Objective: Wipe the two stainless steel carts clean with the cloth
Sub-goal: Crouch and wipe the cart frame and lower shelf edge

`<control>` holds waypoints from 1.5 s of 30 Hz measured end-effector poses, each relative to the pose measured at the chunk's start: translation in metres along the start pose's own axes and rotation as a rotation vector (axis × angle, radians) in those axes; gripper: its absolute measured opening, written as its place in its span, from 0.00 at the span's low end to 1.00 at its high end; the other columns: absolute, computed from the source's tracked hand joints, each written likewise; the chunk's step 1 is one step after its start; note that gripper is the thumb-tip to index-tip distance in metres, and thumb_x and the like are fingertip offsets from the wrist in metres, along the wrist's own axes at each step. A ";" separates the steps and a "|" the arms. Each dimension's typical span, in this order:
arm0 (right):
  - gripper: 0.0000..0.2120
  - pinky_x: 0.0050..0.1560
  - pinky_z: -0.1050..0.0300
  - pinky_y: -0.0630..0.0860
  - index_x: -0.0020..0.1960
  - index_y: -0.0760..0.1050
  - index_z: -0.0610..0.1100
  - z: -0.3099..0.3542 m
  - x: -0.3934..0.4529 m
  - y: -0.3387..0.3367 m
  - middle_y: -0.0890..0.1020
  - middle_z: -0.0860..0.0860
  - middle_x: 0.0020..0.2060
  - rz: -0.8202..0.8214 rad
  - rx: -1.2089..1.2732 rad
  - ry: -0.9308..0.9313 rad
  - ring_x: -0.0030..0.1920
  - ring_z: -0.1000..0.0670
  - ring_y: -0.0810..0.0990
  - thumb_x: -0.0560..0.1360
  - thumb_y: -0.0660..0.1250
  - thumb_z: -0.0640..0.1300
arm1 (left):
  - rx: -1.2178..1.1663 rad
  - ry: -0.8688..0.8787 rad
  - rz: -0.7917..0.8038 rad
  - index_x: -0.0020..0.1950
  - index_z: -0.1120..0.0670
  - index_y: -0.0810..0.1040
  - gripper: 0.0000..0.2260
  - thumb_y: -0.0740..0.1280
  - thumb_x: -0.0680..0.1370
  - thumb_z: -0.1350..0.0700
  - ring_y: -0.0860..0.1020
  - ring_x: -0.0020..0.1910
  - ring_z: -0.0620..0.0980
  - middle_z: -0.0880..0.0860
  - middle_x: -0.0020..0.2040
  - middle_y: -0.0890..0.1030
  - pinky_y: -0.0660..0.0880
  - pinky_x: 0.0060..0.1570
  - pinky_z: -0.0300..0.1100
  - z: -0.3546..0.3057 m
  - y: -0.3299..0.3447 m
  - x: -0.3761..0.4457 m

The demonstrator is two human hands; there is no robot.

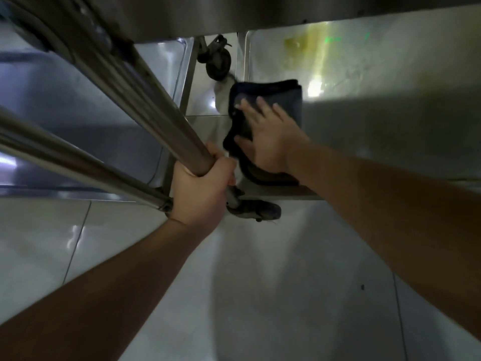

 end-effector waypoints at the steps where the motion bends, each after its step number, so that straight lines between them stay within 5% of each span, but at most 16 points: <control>1: 0.33 0.80 0.48 0.41 0.84 0.46 0.49 -0.001 -0.017 0.001 0.49 0.52 0.84 0.008 -0.010 -0.118 0.83 0.46 0.45 0.84 0.48 0.61 | 0.000 0.002 0.003 0.29 0.46 0.72 0.09 0.68 0.66 0.57 0.72 0.31 0.51 0.50 0.28 0.71 0.71 0.35 0.40 0.000 0.000 0.000; 4: 0.27 0.80 0.47 0.47 0.82 0.56 0.53 -0.022 -0.060 0.004 0.55 0.48 0.83 0.045 -0.167 -0.438 0.83 0.44 0.51 0.84 0.48 0.59 | 0.007 0.008 0.014 0.29 0.46 0.72 0.10 0.68 0.67 0.58 0.72 0.31 0.51 0.49 0.28 0.72 0.73 0.36 0.42 -0.001 0.000 0.000; 8: 0.34 0.78 0.56 0.43 0.84 0.50 0.52 -0.057 -0.026 -0.018 0.56 0.50 0.83 -0.045 0.015 0.032 0.82 0.50 0.51 0.82 0.53 0.63 | -0.023 -0.005 0.016 0.29 0.46 0.72 0.14 0.66 0.69 0.64 0.72 0.31 0.50 0.48 0.28 0.71 0.72 0.36 0.43 0.001 0.000 0.000; 15: 0.37 0.80 0.41 0.39 0.85 0.44 0.51 -0.008 0.080 -0.011 0.45 0.52 0.84 -0.015 0.074 0.347 0.83 0.43 0.41 0.81 0.46 0.67 | -0.062 -0.019 0.017 0.30 0.46 0.71 0.15 0.66 0.70 0.65 0.71 0.27 0.48 0.48 0.27 0.70 0.71 0.30 0.41 0.001 0.001 0.000; 20: 0.34 0.81 0.43 0.42 0.84 0.49 0.53 0.009 0.048 -0.003 0.48 0.54 0.84 -0.002 0.015 0.057 0.83 0.46 0.43 0.82 0.48 0.65 | -0.077 -0.049 0.008 0.31 0.51 0.70 0.12 0.67 0.69 0.65 0.70 0.28 0.49 0.52 0.28 0.70 0.70 0.32 0.42 0.002 0.001 0.000; 26: 0.28 0.79 0.55 0.33 0.84 0.49 0.56 0.001 -0.050 0.020 0.49 0.57 0.83 0.039 -0.139 -0.486 0.82 0.53 0.39 0.86 0.47 0.62 | -0.106 -0.032 0.043 0.31 0.53 0.69 0.10 0.69 0.68 0.60 0.71 0.30 0.51 0.54 0.30 0.71 0.72 0.33 0.42 0.005 0.000 0.000; 30: 0.37 0.80 0.48 0.46 0.84 0.50 0.50 -0.019 0.010 0.002 0.55 0.53 0.83 0.003 -0.016 -0.128 0.83 0.49 0.49 0.80 0.47 0.68 | -0.053 -0.060 0.027 0.31 0.50 0.70 0.11 0.68 0.68 0.63 0.70 0.29 0.50 0.52 0.28 0.70 0.71 0.32 0.43 0.004 -0.001 0.000; 34: 0.37 0.80 0.44 0.43 0.83 0.47 0.59 -0.020 0.076 -0.008 0.48 0.51 0.84 0.003 -0.016 0.191 0.83 0.46 0.45 0.78 0.46 0.71 | -0.065 -0.072 0.074 0.30 0.50 0.69 0.14 0.66 0.70 0.66 0.69 0.26 0.48 0.50 0.27 0.69 0.70 0.29 0.40 0.001 0.000 0.000; 39: 0.36 0.80 0.42 0.42 0.83 0.47 0.59 0.004 0.043 0.003 0.46 0.51 0.84 0.025 -0.012 0.059 0.83 0.45 0.43 0.78 0.45 0.70 | -0.065 -0.077 0.080 0.33 0.55 0.69 0.10 0.66 0.70 0.66 0.70 0.28 0.49 0.51 0.28 0.70 0.70 0.30 0.40 -0.001 -0.001 0.000; 45: 0.37 0.81 0.47 0.39 0.84 0.40 0.54 0.023 -0.037 0.015 0.43 0.56 0.83 0.045 0.062 0.012 0.82 0.51 0.39 0.79 0.38 0.68 | -0.019 -0.058 0.084 0.29 0.46 0.75 0.16 0.67 0.71 0.65 0.74 0.30 0.48 0.48 0.28 0.74 0.74 0.35 0.39 -0.002 -0.001 0.001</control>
Point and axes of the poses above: each hand's wrist, its own x-axis towards the middle knuckle, its own y-axis out of the palm, z = x × y, the point moved 3 cm from there along x, towards the middle knuckle
